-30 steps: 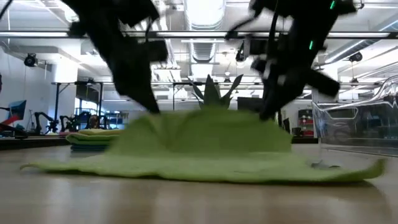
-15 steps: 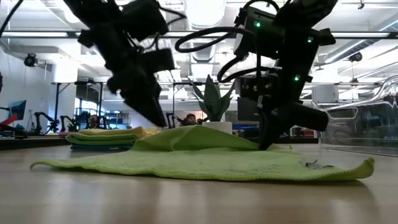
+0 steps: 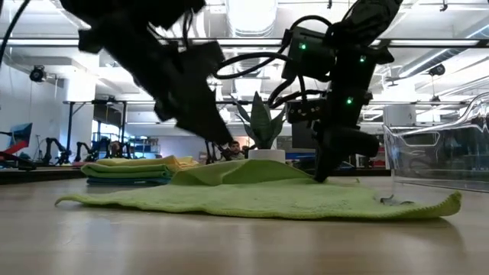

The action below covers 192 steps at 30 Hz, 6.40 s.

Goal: Fold microfiber towels
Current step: Fold the light green towel on the table

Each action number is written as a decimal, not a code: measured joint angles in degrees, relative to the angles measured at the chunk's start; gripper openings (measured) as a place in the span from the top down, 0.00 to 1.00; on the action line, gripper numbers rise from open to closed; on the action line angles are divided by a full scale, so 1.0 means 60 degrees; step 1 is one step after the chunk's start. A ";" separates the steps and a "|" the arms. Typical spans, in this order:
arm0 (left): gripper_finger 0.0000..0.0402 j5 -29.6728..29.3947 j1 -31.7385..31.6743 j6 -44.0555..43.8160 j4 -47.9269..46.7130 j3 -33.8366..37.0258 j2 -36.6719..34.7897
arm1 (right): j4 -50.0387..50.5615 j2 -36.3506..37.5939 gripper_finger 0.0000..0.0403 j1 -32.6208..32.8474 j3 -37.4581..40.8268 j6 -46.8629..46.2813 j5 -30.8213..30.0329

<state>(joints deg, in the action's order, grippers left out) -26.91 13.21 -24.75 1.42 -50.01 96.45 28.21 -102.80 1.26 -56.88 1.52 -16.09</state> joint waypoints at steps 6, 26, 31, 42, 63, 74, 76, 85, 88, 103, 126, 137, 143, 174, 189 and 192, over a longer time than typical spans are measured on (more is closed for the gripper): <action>0.64 -0.0897 0.0051 -0.0320 0.0090 -0.0623 0.1280 | -0.0011 0.0000 0.98 0.0018 0.0004 -0.0114 0.0058; 0.83 -0.1861 -0.0553 -0.1758 -0.1828 -0.1376 0.2233 | 0.0039 0.0008 0.98 0.0067 0.0011 -0.0179 0.0258; 0.98 -0.1501 -0.0840 -0.0867 -0.1969 -0.1405 0.2013 | 0.0034 0.0018 0.98 0.0166 0.0011 -0.0175 0.0299; 1.00 0.1501 -0.1695 0.0847 -0.2319 -0.1429 0.0218 | 0.0501 0.0084 0.98 0.0310 0.0011 0.0310 0.0753; 1.00 0.3120 -0.3452 0.4956 -0.2963 -0.1440 0.0152 | 0.1980 0.0450 0.98 0.0309 -0.0098 0.0572 0.0784; 1.00 0.4663 -0.3344 0.5207 -0.3563 -0.1532 -0.0554 | 0.3349 0.0972 0.98 0.0353 -0.1544 0.0074 0.0784; 1.00 0.4661 -0.3199 0.5518 -0.3486 -0.1396 -0.0515 | 0.3332 0.0891 0.98 0.0350 -0.1620 0.0038 0.0778; 0.91 0.1745 -0.2871 0.8199 -0.3544 -0.1247 -0.0033 | 0.3271 0.0681 0.98 0.0353 -0.1566 -0.0443 0.0775; 0.83 0.0874 -0.2871 1.0239 -0.3127 -0.1247 0.0104 | 0.3269 0.0681 0.98 0.0364 -0.1563 -0.0506 0.0775; 0.67 0.0887 -0.2728 1.4223 -0.1466 -0.1287 0.1223 | 0.3286 0.0681 0.98 0.0372 -0.1552 -0.0572 0.0767; 0.79 0.1765 -0.2575 1.4189 -0.0414 -0.1287 0.1404 | 0.3250 0.0681 0.98 0.0372 -0.1552 -0.0506 0.0760; 1.00 0.0388 -0.2568 1.2135 -0.0893 -0.1411 0.1871 | 0.3910 0.0720 0.98 0.0242 -0.1552 0.0411 0.0116; 1.00 0.0643 -0.2579 1.0023 -0.1435 -0.1366 0.0721 | 0.3226 0.0747 0.98 -0.0751 -0.1496 0.2525 -0.0717; 1.00 0.5515 -0.2554 0.7694 -0.1100 0.1761 -0.2798 | 0.2625 0.0593 0.98 0.1443 -0.1872 0.0405 0.1761; 1.00 0.7306 -0.2484 0.7167 -0.0310 0.2402 -0.2547 | 0.2525 -0.0389 0.98 0.1687 -0.2413 -0.0418 0.4244; 1.00 0.7302 -0.2495 0.7168 -0.0319 0.2403 -0.2547 | 0.2949 -0.0369 0.98 0.1689 -0.2797 -0.0717 0.4251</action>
<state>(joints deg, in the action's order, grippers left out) 16.91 -1.76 18.26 -0.50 -35.59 81.17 45.90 -105.02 11.39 -73.67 -2.78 9.42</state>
